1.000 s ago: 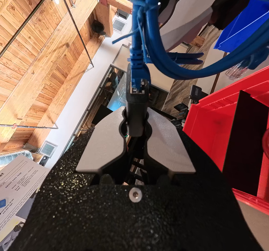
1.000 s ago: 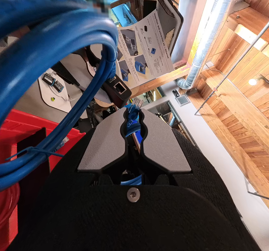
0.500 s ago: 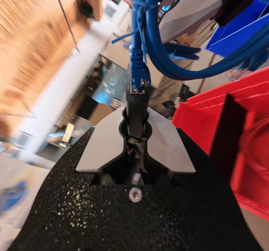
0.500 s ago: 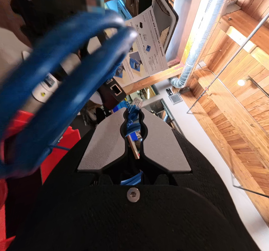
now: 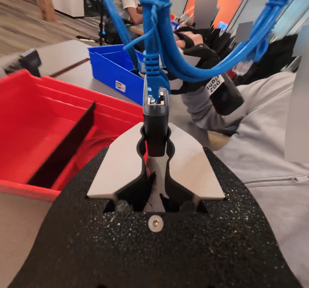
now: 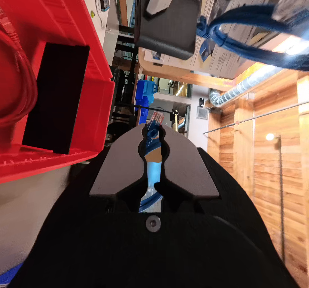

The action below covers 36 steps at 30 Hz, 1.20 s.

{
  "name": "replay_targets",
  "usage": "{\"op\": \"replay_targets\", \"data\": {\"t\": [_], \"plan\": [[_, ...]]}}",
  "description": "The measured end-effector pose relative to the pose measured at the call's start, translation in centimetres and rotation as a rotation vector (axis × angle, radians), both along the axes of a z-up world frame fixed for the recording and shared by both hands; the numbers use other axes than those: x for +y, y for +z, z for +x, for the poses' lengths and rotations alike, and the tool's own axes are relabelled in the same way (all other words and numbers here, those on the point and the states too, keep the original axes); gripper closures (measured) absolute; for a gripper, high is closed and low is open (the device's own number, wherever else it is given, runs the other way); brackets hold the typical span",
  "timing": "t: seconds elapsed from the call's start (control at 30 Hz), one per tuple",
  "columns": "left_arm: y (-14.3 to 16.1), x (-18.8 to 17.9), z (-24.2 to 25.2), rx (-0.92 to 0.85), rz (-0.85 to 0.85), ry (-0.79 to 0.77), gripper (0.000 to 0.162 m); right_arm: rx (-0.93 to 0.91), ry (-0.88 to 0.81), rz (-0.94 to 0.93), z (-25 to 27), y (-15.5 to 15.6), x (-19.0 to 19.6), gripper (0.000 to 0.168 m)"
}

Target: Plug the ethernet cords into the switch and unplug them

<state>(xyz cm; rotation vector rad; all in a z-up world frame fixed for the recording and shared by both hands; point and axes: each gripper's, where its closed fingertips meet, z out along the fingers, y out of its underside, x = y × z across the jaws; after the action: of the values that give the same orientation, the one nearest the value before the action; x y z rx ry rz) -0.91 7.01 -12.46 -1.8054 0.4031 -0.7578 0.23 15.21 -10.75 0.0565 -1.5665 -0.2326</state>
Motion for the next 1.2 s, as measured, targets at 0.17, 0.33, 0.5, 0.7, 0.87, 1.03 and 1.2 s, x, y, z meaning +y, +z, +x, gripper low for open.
{"op": "replay_targets", "data": {"t": [0.17, 0.33, 0.5, 0.7, 0.87, 1.03, 1.2], "plan": [[-2.6, -1.2, 1.6, 0.129, -0.036, 0.104, 0.142, 0.006, 0.03, 0.247, 1.5, 1.8, -2.6, 0.157], [-4.5, -1.5, 3.3, 0.295, -0.053, 0.24, 0.142, -0.055, 0.072, 0.572, 2.0, 1.1, -4.5, 0.158], [-4.7, -1.8, 6.4, 0.159, -0.074, 0.18, 0.142, -0.156, 0.195, 0.713, 3.0, 0.0, -6.3, 0.158], [-5.2, -1.8, 7.0, 0.086, -0.092, 0.162, 0.142, -0.263, 0.281, 0.813, 4.5, -0.7, -8.3, 0.158], [-6.1, -1.1, 7.2, 0.116, -0.153, 0.132, 0.142, -0.337, 0.275, 0.92, 4.7, -1.5, -7.8, 0.158], [-6.5, -0.7, 7.4, 0.173, -0.162, 0.135, 0.142, -0.382, 0.26, 1.049, 5.1, -2.1, -7.4, 0.158], [-7.1, -0.6, 8.2, 0.191, -0.181, 0.116, 0.142, -0.449, 0.26, 1.158, 5.9, -2.8, -7.3, 0.158]]}}
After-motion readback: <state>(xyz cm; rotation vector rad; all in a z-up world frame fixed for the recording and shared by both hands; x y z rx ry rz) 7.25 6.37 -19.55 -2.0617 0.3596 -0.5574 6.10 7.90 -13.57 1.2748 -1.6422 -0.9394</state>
